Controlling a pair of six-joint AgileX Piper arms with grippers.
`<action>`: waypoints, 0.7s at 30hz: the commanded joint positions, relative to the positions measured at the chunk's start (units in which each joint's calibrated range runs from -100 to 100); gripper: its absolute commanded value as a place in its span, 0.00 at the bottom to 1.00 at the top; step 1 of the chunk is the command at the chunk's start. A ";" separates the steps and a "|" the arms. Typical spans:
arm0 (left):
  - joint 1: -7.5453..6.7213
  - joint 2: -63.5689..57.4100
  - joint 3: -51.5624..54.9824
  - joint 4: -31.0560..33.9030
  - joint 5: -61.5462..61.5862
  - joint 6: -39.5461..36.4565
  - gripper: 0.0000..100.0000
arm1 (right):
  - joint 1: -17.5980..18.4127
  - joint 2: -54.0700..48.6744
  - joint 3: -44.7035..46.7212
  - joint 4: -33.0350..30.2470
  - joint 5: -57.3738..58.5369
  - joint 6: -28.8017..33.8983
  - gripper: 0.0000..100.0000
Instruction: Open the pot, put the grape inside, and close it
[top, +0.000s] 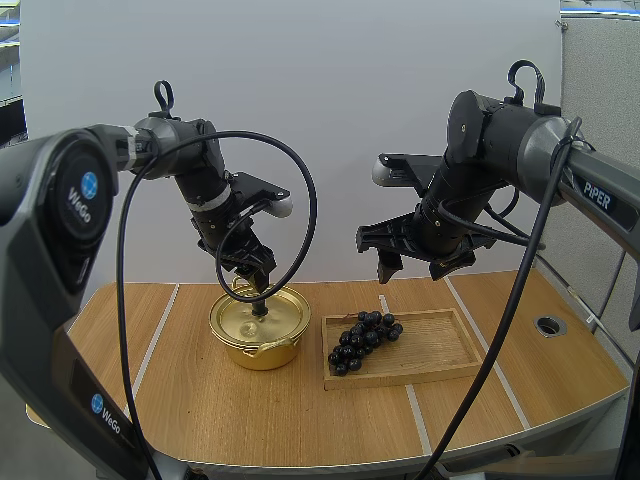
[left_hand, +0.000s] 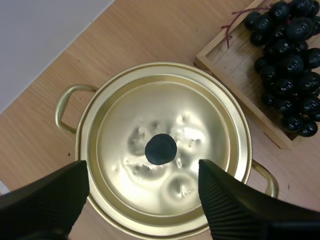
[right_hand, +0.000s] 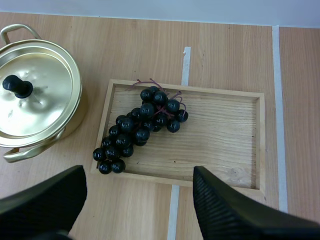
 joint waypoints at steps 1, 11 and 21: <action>-0.32 5.71 -0.61 -0.36 -4.76 1.23 1.00 | -0.30 -0.37 -0.41 0.15 -0.14 -0.20 1.00; -0.32 9.92 -0.88 -2.52 -6.76 3.00 1.00 | -0.30 -0.37 -0.41 0.15 -0.14 -0.20 1.00; -0.32 10.63 -0.88 -3.43 -7.69 3.86 1.00 | -0.30 -0.37 -0.41 0.15 -0.14 -0.20 1.00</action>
